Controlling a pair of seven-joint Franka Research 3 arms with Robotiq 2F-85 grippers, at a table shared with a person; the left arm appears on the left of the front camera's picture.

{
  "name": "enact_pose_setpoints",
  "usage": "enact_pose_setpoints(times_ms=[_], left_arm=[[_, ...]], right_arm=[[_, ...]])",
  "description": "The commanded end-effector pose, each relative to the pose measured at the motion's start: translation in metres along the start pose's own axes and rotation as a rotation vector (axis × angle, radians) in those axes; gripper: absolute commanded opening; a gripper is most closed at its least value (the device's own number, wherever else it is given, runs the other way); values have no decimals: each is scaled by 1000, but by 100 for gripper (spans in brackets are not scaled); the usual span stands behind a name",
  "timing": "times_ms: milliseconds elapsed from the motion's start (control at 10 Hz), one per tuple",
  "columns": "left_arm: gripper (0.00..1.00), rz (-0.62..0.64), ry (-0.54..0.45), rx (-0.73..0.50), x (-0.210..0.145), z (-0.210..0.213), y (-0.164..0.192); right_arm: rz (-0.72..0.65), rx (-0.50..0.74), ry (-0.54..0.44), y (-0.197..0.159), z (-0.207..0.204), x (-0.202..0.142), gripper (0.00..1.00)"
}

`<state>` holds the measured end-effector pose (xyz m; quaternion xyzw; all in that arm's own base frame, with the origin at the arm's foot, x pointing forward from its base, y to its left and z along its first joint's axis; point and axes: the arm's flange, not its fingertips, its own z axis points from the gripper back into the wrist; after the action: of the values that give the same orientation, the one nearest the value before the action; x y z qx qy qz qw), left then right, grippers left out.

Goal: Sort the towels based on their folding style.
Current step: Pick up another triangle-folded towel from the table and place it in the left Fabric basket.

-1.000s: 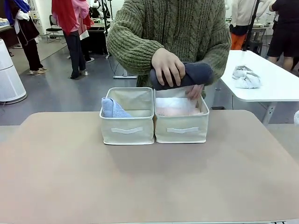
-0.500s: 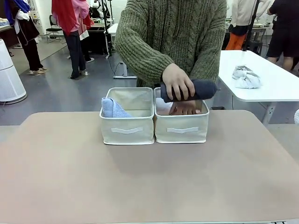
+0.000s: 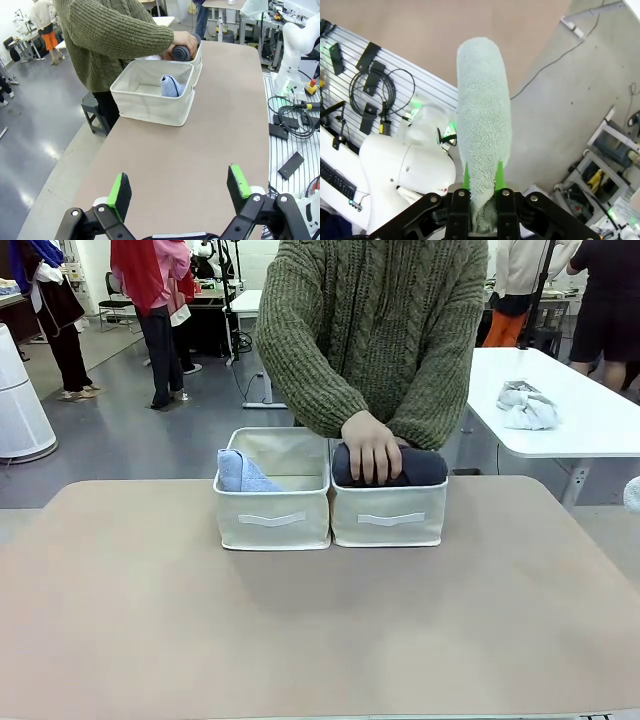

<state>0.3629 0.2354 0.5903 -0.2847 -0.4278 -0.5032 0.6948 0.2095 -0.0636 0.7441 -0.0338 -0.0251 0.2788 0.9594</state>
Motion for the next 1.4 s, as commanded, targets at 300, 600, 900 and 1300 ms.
enact_pose_setpoints(times_ms=[300,600,900,1300], left_arm=[[100,-16,3,-5,-1,2,-2],[100,-16,3,-5,-1,2,-2],[100,-16,3,-5,-1,2,-2],[100,-16,3,-5,-1,2,-2]], right_arm=[[80,32,0,17,-1,45,18],[221,67,7,48,-12,114,18],[293,85,41,70,-21,155,18],[281,74,53,75,-34,157,18]])
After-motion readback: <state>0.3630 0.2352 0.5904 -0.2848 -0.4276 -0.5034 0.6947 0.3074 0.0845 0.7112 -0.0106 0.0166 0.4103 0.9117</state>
